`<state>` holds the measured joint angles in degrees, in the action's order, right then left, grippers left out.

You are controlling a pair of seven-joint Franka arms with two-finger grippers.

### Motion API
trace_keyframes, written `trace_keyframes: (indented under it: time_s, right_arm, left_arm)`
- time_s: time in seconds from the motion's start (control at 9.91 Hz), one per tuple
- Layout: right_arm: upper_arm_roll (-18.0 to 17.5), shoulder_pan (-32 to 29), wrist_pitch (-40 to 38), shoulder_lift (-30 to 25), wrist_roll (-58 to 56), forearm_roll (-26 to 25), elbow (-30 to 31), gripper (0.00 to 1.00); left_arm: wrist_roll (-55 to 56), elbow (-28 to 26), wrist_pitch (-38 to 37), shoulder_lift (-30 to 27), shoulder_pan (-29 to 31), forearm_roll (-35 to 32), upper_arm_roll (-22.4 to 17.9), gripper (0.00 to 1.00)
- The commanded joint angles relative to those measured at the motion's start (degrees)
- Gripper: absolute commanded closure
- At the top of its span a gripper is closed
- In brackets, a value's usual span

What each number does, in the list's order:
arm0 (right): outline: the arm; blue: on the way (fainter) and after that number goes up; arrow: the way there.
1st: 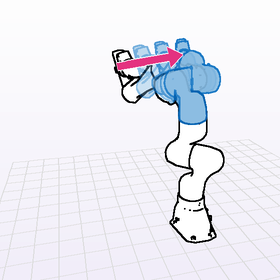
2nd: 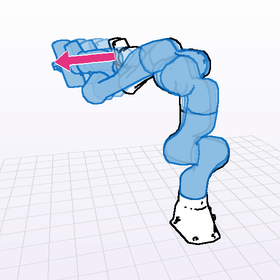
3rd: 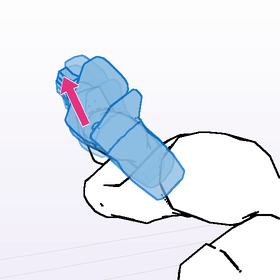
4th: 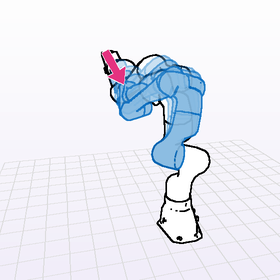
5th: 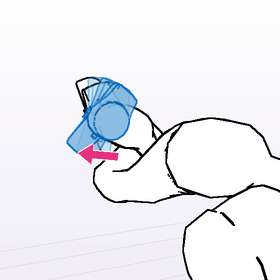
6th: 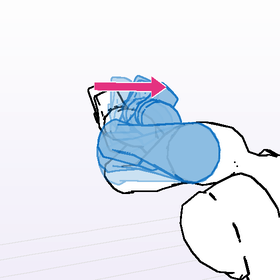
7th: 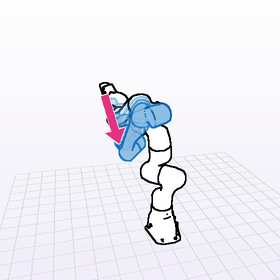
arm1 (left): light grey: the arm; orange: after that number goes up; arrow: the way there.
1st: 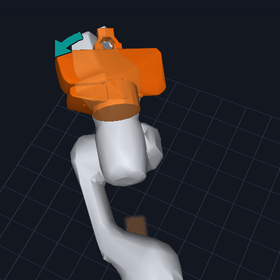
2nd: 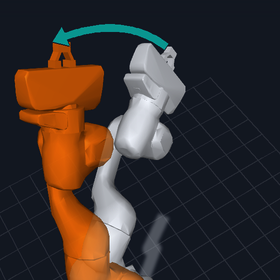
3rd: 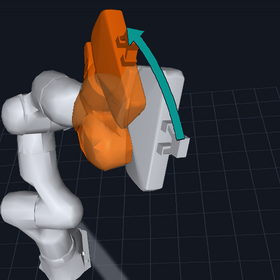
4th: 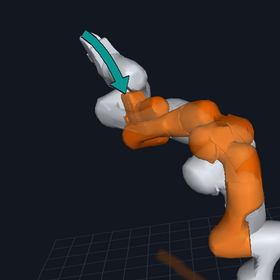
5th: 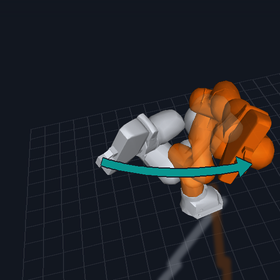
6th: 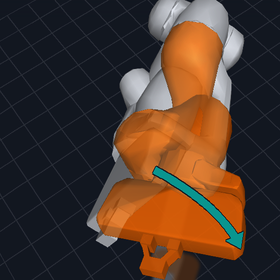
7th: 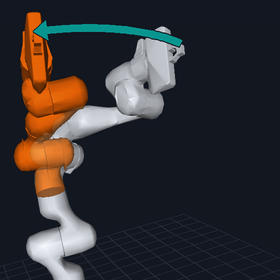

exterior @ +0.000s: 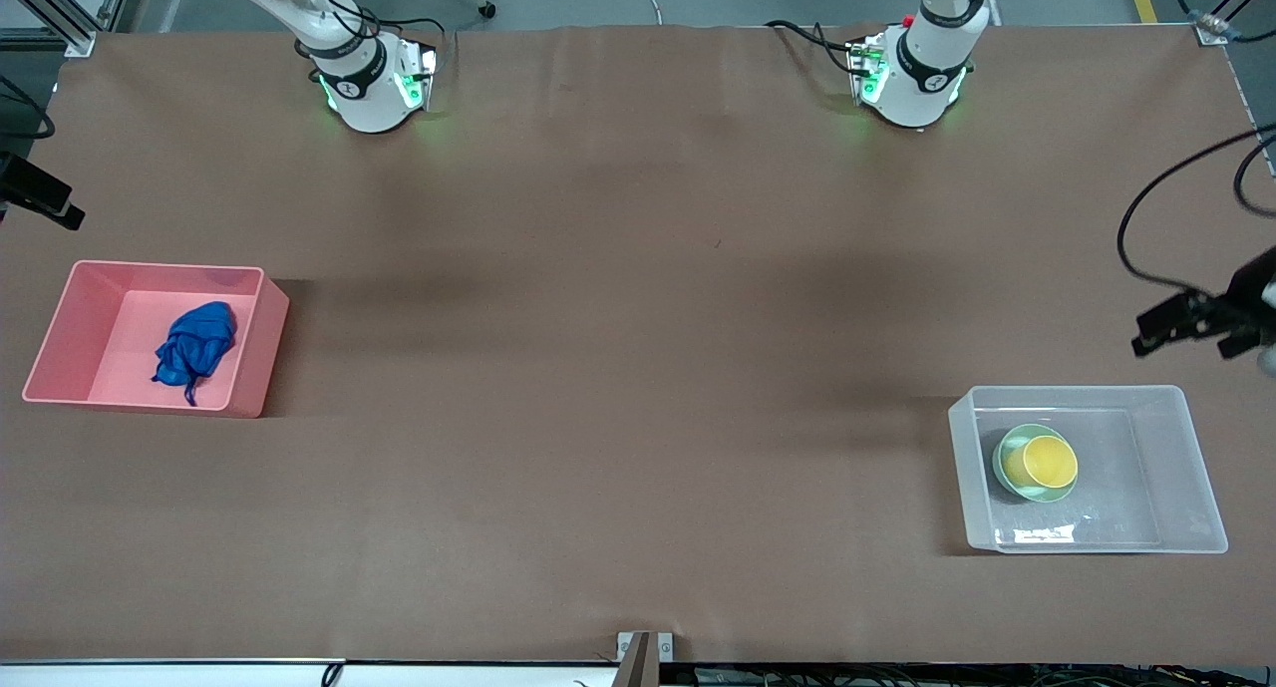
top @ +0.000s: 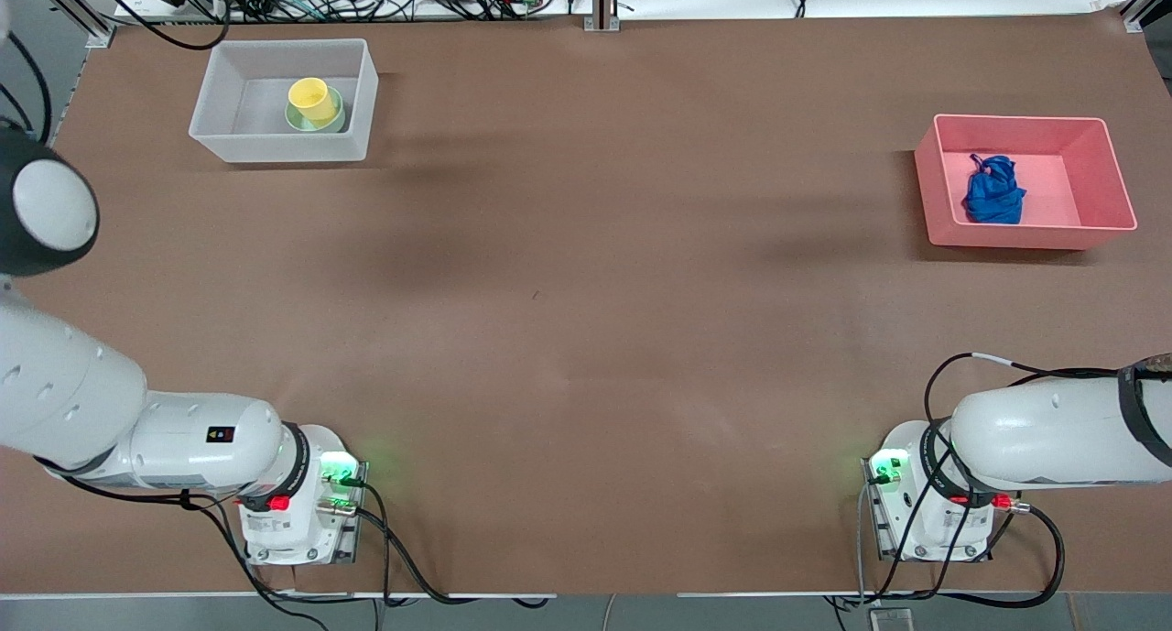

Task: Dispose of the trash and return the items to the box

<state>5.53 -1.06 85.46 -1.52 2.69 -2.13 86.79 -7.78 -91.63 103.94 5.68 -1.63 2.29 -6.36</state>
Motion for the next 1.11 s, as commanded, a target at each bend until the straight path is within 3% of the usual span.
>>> trace_keyframes:
  time_s: [0.0,0.3,0.5,1.01]
  right_arm:
    - [-0.17,-0.35,-0.74,0.29,0.12,-0.07,-0.75,0.00]
    - [-0.17,-0.35,-0.74,0.29,0.12,-0.07,-0.84,0.00]
    - [-0.17,-0.44,-0.74,0.29,0.12,-0.07,-0.75,0.00]
    - [-0.17,-0.44,-0.74,0.29,0.12,-0.07,-0.84,0.00]
  left_arm:
    - [0.75,-0.76,-3.82,-3.73,0.05,-1.32,0.04,0.00]
    - [1.54,7.24,-12.61,-3.30,-0.04,-1.41,-0.05,0.00]
    - [1.72,6.65,-18.05,-4.88,0.31,-0.89,-0.23,0.00]
    - [1.98,4.97,-17.63,-5.68,0.22,-1.41,0.04,0.00]
